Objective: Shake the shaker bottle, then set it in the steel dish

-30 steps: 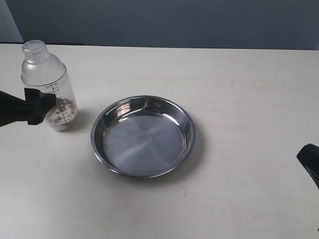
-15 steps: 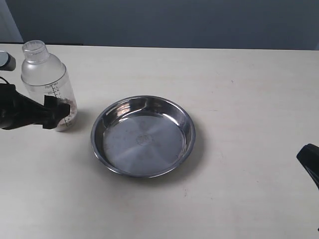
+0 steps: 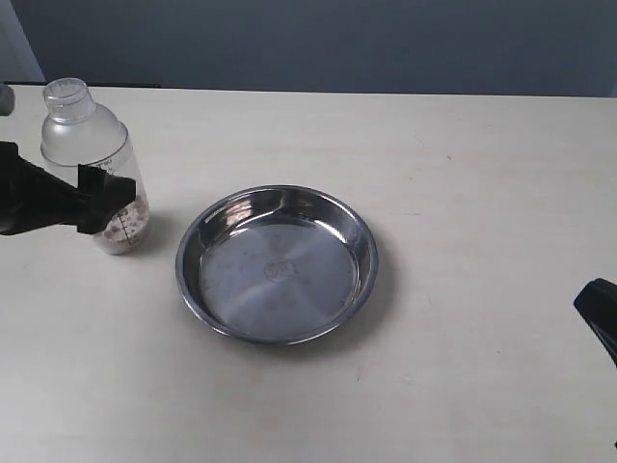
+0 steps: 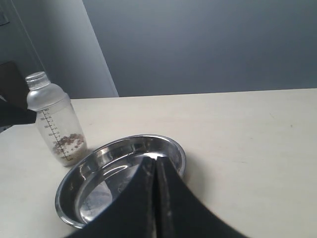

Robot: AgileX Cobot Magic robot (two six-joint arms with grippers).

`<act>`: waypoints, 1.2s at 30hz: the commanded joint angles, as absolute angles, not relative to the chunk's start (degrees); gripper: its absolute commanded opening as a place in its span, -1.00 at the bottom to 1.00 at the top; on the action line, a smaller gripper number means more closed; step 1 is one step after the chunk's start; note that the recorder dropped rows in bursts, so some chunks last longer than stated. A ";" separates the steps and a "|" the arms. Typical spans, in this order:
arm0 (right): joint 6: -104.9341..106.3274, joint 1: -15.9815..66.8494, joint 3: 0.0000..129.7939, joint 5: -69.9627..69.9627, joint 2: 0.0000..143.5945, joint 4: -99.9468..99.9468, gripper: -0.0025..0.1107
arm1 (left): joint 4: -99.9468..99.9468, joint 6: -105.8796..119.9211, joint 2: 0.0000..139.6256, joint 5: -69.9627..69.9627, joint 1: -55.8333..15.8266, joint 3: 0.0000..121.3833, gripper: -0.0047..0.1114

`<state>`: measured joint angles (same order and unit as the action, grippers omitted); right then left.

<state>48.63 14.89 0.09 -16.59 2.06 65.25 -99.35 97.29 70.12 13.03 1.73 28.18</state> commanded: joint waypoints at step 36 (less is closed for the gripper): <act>48.84 14.85 0.00 -16.13 1.85 65.44 -0.97 | -99.95 100.34 72.09 11.50 1.57 30.63 0.90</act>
